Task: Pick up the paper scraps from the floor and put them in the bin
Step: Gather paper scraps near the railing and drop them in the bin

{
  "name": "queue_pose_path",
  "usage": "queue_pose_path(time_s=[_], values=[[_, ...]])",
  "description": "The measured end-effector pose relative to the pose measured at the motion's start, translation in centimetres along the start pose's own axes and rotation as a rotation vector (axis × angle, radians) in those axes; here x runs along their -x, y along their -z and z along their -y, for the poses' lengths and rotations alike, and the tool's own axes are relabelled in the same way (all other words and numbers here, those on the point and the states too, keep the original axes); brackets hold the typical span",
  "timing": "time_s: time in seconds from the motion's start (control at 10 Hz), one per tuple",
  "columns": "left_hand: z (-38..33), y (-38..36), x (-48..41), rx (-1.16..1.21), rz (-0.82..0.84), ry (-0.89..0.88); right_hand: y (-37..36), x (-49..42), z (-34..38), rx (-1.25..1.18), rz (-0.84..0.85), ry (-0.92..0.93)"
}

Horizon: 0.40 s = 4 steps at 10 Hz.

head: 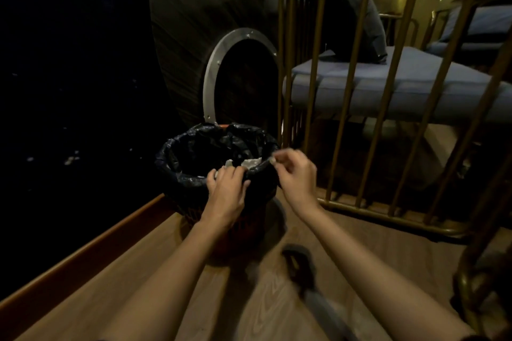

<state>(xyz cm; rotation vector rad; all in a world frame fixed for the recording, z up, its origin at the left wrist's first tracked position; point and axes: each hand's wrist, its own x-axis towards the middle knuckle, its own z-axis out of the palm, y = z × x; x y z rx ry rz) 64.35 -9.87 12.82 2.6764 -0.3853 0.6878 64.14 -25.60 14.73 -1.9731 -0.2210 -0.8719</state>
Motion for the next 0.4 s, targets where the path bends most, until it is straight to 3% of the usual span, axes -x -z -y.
queue_pose_path(time_s=[0.1, 0.2, 0.3, 0.4], values=[[0.0, 0.6, -0.3, -0.006, 0.069, -0.002, -2.1, -4.6, 3.8, -0.022, 0.058, 0.079], [0.3, 2.6, -1.3, -0.079, 0.248, -0.006, -4.7, -5.8, 3.5, 0.212, 0.46, -0.022], [1.7, 4.7, -1.1, -0.168, 0.378, 0.005, -5.4, -5.1, 2.5, 0.496, 0.677, -0.082], [3.7, 6.3, -0.1, -0.135, 0.273, 0.07, -5.0, -5.4, 3.9, 0.454, 0.728, -0.092]])
